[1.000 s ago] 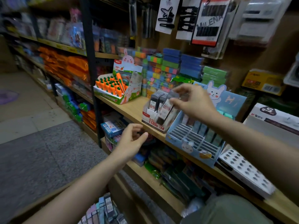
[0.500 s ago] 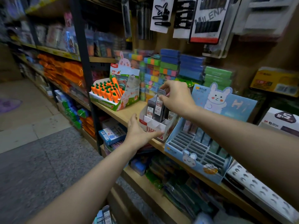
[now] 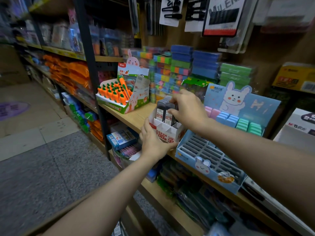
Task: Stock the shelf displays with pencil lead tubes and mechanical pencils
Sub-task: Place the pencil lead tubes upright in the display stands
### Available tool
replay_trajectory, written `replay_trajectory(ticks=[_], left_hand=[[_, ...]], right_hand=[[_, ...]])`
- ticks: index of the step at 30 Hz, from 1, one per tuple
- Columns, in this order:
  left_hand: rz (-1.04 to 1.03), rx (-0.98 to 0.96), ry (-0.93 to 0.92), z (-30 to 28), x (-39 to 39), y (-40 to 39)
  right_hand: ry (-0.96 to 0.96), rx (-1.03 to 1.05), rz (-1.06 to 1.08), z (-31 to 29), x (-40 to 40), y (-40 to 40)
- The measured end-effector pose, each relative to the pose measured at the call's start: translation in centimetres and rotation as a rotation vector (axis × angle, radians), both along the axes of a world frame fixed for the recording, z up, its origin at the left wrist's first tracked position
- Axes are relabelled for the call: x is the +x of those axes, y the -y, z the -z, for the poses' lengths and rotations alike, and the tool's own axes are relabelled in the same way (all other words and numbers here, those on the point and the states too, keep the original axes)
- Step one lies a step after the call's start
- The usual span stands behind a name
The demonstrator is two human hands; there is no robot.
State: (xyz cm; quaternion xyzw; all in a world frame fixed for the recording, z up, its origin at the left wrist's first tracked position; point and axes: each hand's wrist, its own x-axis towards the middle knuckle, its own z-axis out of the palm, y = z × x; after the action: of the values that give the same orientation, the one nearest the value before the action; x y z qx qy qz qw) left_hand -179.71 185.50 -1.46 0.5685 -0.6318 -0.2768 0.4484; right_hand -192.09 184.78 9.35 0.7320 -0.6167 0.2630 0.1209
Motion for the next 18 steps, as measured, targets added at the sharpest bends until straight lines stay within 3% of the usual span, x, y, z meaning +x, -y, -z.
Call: replay_trajectory(ticks=[4, 7, 9, 14, 18], left_hand=[[-0.008, -0.024, 0.012, 0.1, 0.1, 0.2], [0.009, -0.007, 0.000, -0.2, 0.3, 0.2], [0.047, 0.003, -0.033, -0.6, 0.7, -0.2], [0.112, 0.041, -0.022, 0.2, 4.2, -2.6], [0.116, 0.082, -0.073, 5.3, 9.1, -6.7]], right_hand=[[-0.176, -0.043, 0.021, 0.7, 0.1, -0.3], [-0.185, 0.026, -0.009, 0.1, 0.0, -1.0], [-0.079, 0.058, -0.059, -0.4, -0.4, -2.2], [0.271, -0.121, -0.192, 0.3, 0.7, -6.8], [0.357, 0.013, -0.439, 4.8, 5.5, -10.6]])
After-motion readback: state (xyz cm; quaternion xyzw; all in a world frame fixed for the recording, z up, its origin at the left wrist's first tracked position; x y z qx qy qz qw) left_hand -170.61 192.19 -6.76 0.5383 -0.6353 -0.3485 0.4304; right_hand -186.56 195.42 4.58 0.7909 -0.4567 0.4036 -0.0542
